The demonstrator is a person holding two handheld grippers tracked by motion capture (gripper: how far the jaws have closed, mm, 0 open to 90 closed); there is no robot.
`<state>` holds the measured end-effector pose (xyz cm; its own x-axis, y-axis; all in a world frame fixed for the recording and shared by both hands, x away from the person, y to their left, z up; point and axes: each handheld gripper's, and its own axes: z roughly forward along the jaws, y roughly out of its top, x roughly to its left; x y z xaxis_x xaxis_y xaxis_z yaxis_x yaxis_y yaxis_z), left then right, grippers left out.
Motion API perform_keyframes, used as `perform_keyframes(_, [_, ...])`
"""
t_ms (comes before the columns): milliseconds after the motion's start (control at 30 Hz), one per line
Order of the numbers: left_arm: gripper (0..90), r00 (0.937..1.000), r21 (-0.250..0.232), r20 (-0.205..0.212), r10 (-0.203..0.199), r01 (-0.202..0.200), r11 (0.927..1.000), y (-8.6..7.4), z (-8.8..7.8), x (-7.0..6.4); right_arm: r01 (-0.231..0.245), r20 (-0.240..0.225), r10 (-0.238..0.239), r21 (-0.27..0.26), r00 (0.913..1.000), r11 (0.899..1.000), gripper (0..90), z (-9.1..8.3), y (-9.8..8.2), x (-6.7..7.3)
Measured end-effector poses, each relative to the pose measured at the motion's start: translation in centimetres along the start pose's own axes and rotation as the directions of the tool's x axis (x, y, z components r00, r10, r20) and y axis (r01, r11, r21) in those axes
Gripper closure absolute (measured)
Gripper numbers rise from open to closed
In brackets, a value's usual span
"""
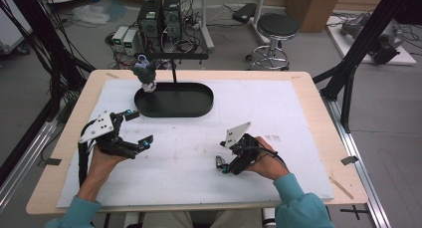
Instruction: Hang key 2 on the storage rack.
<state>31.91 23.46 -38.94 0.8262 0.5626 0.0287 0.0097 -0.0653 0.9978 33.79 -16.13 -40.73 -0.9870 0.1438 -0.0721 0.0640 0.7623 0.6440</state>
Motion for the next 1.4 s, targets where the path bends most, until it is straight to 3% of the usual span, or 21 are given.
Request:
perform_keyframes(433, [1.7, 1.0000, -0.004, -0.001, 0.002, -0.002, 1.0000, 0.0, 0.0, 0.0, 0.028, -0.042, -0.025, 0.075, 0.9988, 0.997, 43.9, 0.8, 0.0, 0.0])
perform_keyframes(767, [1.7, 1.0000, -0.002, -0.002, 0.002, -0.002, 1.0000, 0.0, 0.0, 0.0, 0.056, -0.059, -0.051, 0.100, 0.9970, 0.993, 53.7, 1.2, 0.2, 0.3])
perform_keyframes(1400, [1.7, 1.0000, 0.002, -0.002, 0.003, -0.003, 1.0000, 0.0, 0.0, 0.0, 0.088, -0.031, -0.084, 0.130, 0.9960, 0.988, 64.8, 1.4, 0.3, 0.2])
